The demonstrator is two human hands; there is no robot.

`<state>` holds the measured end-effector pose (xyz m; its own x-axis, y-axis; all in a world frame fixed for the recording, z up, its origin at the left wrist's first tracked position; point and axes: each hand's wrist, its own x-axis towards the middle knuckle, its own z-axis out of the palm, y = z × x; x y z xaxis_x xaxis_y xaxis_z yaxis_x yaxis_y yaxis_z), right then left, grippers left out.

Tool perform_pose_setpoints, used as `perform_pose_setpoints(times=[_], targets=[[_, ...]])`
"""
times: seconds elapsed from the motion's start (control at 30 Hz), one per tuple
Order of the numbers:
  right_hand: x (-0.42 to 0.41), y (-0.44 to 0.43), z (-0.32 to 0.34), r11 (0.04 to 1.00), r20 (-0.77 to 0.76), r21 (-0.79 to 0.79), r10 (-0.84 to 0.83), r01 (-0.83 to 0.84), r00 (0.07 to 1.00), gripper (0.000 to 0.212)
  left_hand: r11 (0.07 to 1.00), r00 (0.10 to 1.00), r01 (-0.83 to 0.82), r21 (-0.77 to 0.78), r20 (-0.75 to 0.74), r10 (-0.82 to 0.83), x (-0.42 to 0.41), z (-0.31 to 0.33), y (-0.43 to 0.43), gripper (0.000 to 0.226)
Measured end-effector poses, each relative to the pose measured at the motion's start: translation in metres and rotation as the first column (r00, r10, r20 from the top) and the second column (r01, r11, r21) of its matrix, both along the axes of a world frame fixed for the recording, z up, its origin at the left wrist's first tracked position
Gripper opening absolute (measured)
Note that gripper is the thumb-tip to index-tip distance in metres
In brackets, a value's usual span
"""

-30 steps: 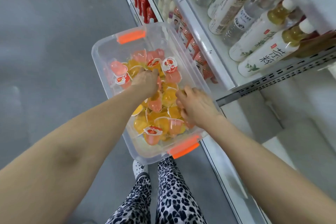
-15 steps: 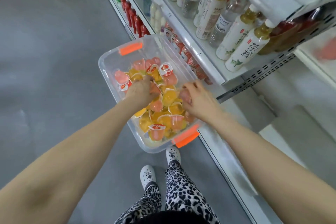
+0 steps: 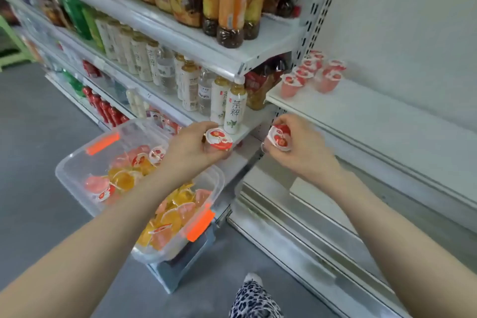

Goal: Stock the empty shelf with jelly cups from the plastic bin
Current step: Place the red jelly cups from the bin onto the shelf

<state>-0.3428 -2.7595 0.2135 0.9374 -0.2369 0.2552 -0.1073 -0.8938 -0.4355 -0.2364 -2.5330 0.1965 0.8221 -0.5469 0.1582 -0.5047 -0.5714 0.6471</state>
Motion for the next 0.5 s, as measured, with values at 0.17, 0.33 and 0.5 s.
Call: perform_pose_setpoints(times=[0.17,0.33,0.5], targets=[[-0.013,-0.072,0.044,0.995,0.057,0.003,-0.095,0.095,0.994,0.044,0.995,0.994,0.091,-0.036,0.057,-0.089,-0.007,0.024,-0.069,0.05],[0.009,-0.136,0.059,0.987,0.06,-0.03,-0.157,0.159,0.986,0.035,0.994,0.993,0.098,-0.05,0.078,-0.094,-0.008,0.038,-0.124,0.045],[0.045,-0.167,0.046,0.983,-0.056,-0.179,-0.058,0.047,0.997,0.026,0.998,0.994,0.052,-0.028,0.098,-0.049,-0.008,0.044,-0.154,0.039]])
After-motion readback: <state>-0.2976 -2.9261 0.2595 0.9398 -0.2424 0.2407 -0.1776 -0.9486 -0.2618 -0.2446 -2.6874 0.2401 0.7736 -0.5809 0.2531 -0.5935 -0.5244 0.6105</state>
